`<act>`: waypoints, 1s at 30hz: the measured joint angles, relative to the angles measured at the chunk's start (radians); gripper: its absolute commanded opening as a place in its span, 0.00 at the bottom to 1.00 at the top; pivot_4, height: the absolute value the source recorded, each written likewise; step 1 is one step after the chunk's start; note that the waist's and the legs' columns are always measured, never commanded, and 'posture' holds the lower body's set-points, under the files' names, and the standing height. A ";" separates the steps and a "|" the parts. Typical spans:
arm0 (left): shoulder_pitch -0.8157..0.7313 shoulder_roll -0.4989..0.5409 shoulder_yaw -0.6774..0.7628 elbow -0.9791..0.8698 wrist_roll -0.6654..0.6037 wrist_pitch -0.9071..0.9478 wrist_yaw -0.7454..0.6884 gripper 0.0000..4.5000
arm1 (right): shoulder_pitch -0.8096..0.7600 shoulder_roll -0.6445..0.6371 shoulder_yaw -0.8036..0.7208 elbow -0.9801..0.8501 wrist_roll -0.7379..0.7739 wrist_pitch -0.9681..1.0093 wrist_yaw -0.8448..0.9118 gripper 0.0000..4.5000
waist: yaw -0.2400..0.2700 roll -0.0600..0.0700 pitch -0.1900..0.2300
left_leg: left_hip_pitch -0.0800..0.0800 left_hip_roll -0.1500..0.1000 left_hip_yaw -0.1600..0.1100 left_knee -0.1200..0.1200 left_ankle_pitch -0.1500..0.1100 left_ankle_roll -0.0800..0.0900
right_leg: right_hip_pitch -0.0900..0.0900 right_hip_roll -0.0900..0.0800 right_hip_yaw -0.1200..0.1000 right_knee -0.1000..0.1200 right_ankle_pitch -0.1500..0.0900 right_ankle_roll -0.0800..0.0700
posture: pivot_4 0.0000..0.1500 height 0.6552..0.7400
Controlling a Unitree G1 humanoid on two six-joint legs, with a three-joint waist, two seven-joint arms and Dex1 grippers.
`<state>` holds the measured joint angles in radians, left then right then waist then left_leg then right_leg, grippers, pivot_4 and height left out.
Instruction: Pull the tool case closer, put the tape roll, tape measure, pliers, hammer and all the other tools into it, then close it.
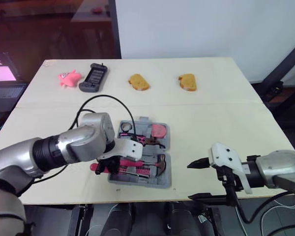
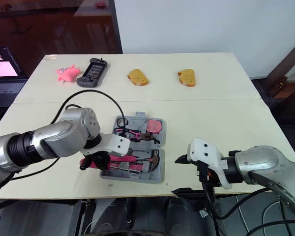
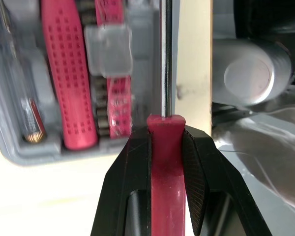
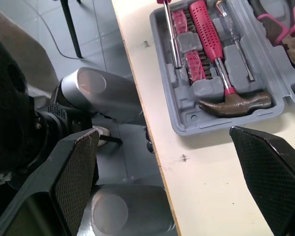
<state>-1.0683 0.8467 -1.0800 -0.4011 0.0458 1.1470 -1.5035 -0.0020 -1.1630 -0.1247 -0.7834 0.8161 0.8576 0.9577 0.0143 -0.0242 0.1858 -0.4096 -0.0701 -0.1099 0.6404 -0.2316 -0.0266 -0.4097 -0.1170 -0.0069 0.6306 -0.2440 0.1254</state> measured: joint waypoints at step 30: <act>0.016 -0.207 -0.090 0.055 -0.106 0.132 0.277 0.08 | -0.011 0.014 0.067 0.002 -0.086 -0.014 -0.009 1.00 | -0.001 0.000 0.000 | -0.001 -0.001 -0.003 0.006 -0.003 0.005 | 0.001 -0.001 0.001 0.001 0.000 0.001 | 1.00 1.00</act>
<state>-1.0519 0.6396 -1.1698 -0.3461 -0.0599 1.2787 -1.2261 -0.0128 -1.1488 -0.0575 -0.7812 0.7301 0.8433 0.9484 0.0132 -0.0241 0.1858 -0.4101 -0.0709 -0.1125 0.6464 -0.2344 -0.0221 -0.4085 -0.1182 -0.0060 0.6316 -0.2444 0.1261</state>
